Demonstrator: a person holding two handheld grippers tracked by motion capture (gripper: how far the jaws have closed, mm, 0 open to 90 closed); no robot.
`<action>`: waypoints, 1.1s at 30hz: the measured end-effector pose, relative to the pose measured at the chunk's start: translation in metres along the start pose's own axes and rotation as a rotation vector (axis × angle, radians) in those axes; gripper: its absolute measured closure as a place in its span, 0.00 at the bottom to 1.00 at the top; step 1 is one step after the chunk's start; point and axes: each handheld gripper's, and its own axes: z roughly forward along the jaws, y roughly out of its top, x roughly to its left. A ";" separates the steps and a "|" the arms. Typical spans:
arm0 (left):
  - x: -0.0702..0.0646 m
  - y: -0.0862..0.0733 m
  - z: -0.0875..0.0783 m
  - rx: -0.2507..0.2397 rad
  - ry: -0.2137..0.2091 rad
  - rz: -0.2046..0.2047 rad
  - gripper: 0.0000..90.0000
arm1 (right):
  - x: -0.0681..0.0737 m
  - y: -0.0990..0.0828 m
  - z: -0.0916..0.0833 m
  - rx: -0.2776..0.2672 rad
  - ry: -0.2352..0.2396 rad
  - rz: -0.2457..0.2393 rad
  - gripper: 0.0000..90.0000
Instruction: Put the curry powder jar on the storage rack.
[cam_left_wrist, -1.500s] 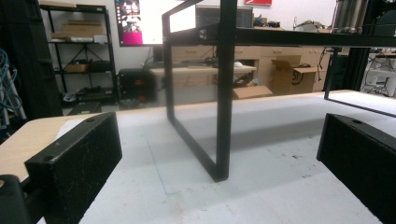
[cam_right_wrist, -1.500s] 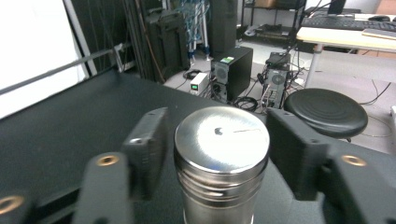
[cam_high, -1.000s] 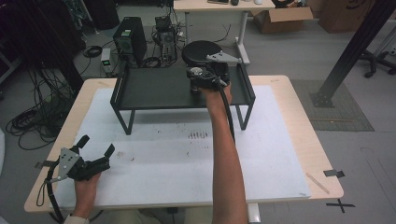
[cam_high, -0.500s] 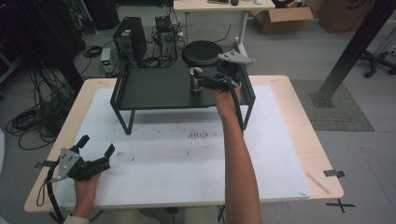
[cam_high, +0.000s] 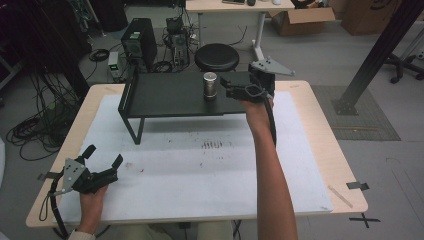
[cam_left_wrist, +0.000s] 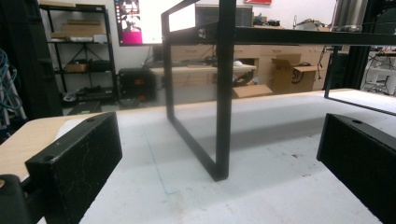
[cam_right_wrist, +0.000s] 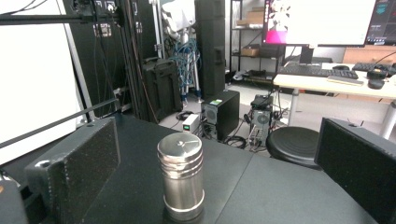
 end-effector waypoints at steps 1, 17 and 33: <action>0.000 0.000 0.000 -0.001 0.000 -0.001 0.00 | 0.000 -0.001 -0.003 -0.004 0.001 -0.003 0.00; 0.000 0.000 0.000 -0.001 0.000 -0.001 0.00 | 0.007 -0.016 -0.048 -0.062 0.002 -0.027 0.00; 0.000 0.000 0.000 -0.001 -0.002 -0.001 0.00 | 0.003 -0.038 -0.099 -0.094 -0.044 -0.060 0.00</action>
